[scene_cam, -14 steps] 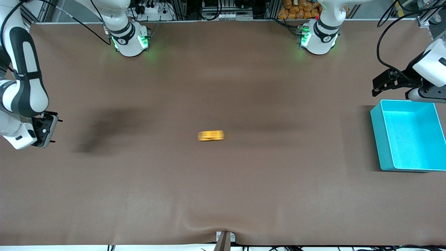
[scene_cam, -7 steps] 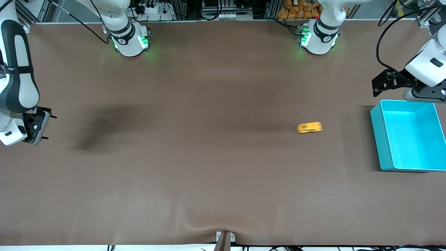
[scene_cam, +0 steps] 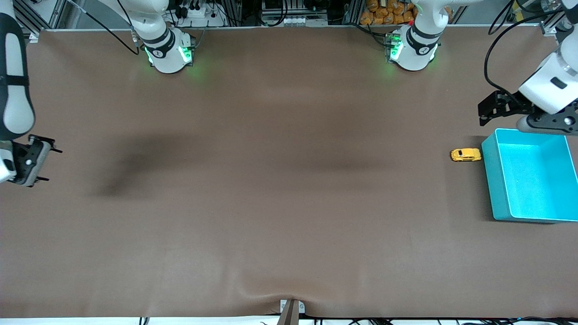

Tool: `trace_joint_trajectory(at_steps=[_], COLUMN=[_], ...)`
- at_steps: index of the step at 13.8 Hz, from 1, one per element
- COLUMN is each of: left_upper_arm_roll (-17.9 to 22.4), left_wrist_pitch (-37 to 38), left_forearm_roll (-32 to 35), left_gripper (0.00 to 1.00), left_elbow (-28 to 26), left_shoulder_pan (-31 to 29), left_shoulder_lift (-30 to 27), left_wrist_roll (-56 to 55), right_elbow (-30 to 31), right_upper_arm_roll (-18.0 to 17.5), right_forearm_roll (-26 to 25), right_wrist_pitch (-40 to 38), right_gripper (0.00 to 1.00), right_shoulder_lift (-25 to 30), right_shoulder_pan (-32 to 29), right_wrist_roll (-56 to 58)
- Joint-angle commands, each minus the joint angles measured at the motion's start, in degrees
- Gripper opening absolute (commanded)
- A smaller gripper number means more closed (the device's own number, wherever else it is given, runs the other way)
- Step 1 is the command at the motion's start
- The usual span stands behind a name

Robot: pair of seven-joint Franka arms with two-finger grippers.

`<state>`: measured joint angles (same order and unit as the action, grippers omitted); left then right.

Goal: Wind and store yellow beetle car
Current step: 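Reach the left gripper to the car while the right gripper returns to rest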

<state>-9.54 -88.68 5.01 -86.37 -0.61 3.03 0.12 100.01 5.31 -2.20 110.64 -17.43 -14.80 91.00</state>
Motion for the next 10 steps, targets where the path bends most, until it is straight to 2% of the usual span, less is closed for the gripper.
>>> trace_joint_trajectory(at_steps=[1, 4, 6, 10], left_upper_arm_roll=[-0.3, -0.2, -0.1, 0.5], left_wrist_pitch=[-0.1, -0.7, -0.9, -0.9], left_forearm_roll=[2.7, 2.6, 2.5, 2.6], left_gripper=[1.0, 1.0, 1.0, 1.0], left_elbow=[0.7, 0.7, 0.7, 0.7], left_shoulder_pan=[1.9, 1.9, 1.5, 0.6], left_shoulder_lift=[2.3, 4.6, 7.1, 12.9], left_wrist_roll=[-1.1, -1.1, -1.1, -1.3], right_elbow=[-6.1, -9.6, -10.3, -15.9], right_upper_arm_roll=[-1.0, -1.0, -1.0, -1.0], right_forearm_roll=[1.3, 3.2, 3.4, 3.3], right_wrist_pitch=[-5.6, -6.4, -7.1, -18.5], right_gripper=[1.0, 1.0, 1.0, 1.0], right_shoulder_lift=[0.0, 0.0, 0.1, 0.5], right_shoulder_pan=[-0.5, 1.3, 2.1, 4.6], right_wrist_roll=[-1.1, -2.1, -9.1, -24.3])
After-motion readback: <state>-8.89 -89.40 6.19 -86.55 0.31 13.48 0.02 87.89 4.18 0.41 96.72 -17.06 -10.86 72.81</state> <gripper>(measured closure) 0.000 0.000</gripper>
